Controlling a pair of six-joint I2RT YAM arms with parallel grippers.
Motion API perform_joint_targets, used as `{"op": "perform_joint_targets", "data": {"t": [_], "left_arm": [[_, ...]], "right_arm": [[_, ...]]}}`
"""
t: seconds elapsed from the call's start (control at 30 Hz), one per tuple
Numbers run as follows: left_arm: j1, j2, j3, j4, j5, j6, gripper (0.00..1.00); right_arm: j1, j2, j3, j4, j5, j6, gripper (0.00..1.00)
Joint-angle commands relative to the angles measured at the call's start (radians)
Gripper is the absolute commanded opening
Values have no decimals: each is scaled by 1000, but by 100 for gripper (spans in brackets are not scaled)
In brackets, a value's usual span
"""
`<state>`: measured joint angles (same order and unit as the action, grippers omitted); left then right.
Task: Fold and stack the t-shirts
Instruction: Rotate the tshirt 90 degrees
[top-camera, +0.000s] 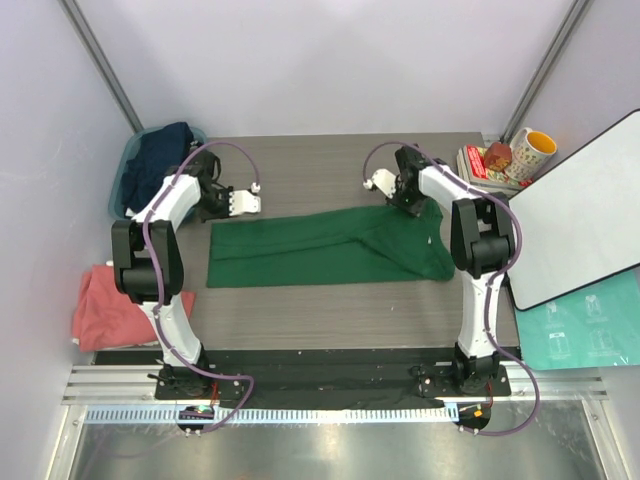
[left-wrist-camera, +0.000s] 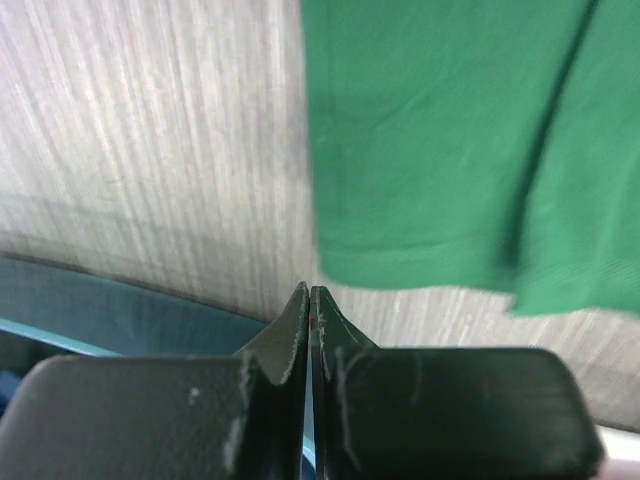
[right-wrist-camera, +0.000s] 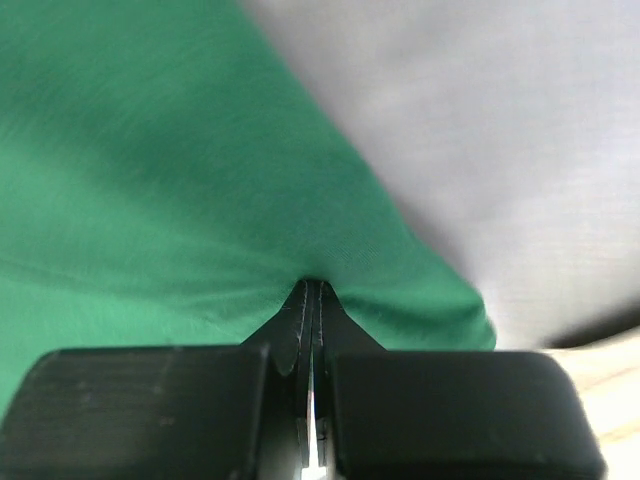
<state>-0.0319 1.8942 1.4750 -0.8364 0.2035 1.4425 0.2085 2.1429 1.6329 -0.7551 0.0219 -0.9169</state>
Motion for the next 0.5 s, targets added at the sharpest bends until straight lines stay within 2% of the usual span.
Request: {"op": "perform_joint_targets", "data": {"t": [0.0,0.13,0.2,0.3,0.33,0.4,0.43,0.47], "left_arm": [[-22,-20,1,86,-33,-24,1],[-43,-24,-61,236,-102,-42,1],[-51,-18,-77,261,-131,-48,1],[-62,-20,-87,312,-170,-85,2],[-62,-27,-84,313,-167,-112,3],[-62,-38,-81,298,-145,-129,9],[-62,-55,-81,286,-130,-129,12],[-62,-63,-84,271,-93,-125,21]], "right_arm": [[-32,149,93,285,173,49,1],[-41,241,197,353,223,35,1],[-40,267,235,356,214,47,1],[-34,230,268,355,201,82,4],[-31,206,262,353,191,92,13],[-31,160,254,335,156,108,23],[-31,105,233,327,141,113,32],[-31,82,220,310,119,113,37]]}}
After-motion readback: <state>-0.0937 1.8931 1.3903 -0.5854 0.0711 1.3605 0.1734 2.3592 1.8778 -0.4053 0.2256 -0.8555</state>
